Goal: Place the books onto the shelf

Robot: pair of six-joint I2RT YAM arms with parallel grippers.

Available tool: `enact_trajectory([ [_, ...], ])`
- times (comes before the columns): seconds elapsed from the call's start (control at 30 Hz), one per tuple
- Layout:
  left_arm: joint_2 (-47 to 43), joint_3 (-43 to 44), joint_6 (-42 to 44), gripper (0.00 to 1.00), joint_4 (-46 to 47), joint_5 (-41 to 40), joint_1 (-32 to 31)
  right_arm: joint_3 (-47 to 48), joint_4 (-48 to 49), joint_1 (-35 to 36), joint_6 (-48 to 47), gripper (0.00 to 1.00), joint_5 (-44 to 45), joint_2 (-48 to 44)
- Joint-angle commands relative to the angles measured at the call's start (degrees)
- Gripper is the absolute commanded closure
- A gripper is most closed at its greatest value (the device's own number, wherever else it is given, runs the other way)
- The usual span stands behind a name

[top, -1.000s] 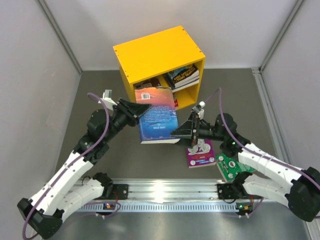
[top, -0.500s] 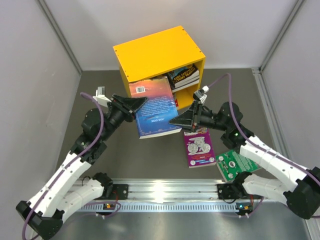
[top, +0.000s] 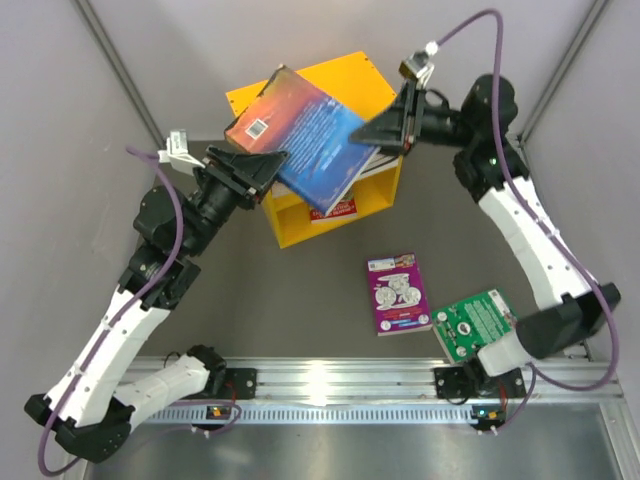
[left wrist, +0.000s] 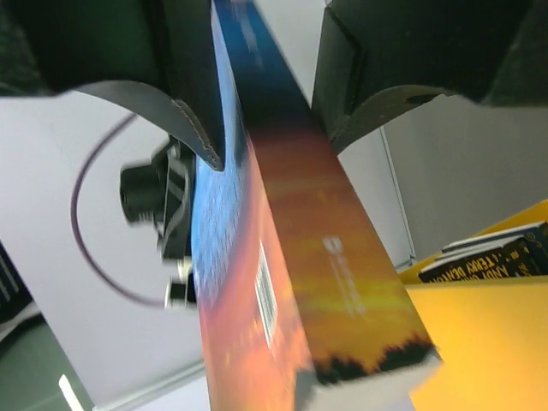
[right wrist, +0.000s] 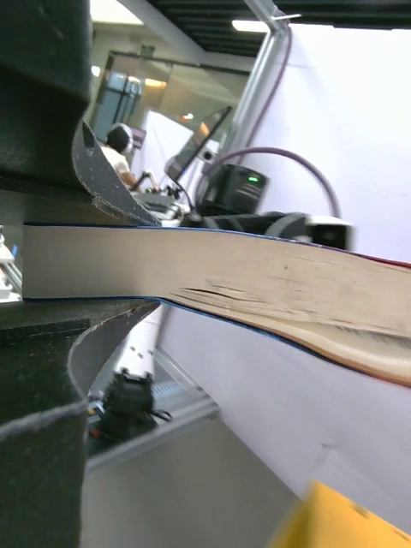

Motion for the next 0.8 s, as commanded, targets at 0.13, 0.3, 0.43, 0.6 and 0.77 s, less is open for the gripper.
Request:
enact_trajectory([
  [0.13, 1.8, 3.6, 4.2, 0.52, -3.2, 6.3, -1.0, 30.8, 3.9, -11.4, 4.3, 1.00, -6.1, 21.2],
  [0.3, -0.4, 0.2, 3.2, 0.52, -3.8, 6.4, -1.0, 38.9, 1.6, -14.9, 4.7, 1.00, -2.0, 29.9],
  [0.43, -2.7, -1.8, 3.1, 0.53, -5.1, 4.6, -1.0, 41.1, -3.3, -16.0, 1.2, 1.00, 2.1, 32.5],
  [0.6, -4.2, -1.9, 4.3, 0.53, -8.5, 3.1, -1.0, 40.5, -12.9, -17.0, -9.0, 1.00, 7.1, 32.0],
  [0.77, -5.2, -3.3, 4.1, 0.54, -8.9, 2.2, -1.0, 36.4, -14.0, -17.1, -14.7, 1.00, 12.0, 29.9],
])
